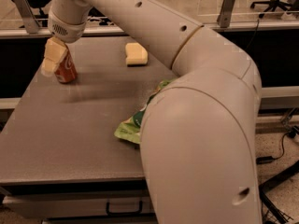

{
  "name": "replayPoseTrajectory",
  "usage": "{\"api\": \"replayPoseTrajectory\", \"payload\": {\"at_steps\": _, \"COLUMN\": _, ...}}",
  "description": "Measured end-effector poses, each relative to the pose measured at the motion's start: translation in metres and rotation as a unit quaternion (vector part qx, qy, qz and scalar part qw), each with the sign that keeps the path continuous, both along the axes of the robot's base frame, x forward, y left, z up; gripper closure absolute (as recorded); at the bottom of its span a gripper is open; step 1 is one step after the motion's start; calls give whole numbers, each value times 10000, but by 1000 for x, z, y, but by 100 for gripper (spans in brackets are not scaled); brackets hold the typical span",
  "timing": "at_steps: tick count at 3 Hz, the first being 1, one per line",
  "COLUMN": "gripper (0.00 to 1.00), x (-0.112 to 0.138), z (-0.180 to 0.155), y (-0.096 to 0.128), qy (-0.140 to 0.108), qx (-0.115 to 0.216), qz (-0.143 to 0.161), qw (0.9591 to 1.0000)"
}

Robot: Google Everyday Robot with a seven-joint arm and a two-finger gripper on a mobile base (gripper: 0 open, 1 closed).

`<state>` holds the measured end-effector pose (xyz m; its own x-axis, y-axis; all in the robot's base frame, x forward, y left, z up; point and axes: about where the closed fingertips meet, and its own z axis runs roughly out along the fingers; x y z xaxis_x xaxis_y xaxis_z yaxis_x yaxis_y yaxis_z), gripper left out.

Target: Move coke can near green rice chip bag

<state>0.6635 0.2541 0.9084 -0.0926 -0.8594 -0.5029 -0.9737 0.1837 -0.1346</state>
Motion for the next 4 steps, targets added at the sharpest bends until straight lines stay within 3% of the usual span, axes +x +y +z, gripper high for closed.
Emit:
{"api": "replayPoseTrajectory", "payload": {"at_steps": 1, "gripper": 4, "x": 0, "z": -1, "y": 13, "qy": 15, "qx": -16, "qz": 98, "qw": 9999}}
{"api": "replayPoseTrajectory", "payload": {"at_steps": 3, "gripper": 49, "x": 1, "z": -5, "y": 9, "qy": 139, "qx": -30, "qz": 232, "qw": 9996}}
{"api": "replayPoseTrajectory", "payload": {"at_steps": 4, "gripper": 73, "x": -5, "z": 2, "y": -8, "qy": 109, "qx": -9, "qz": 300, "qw": 9995}}
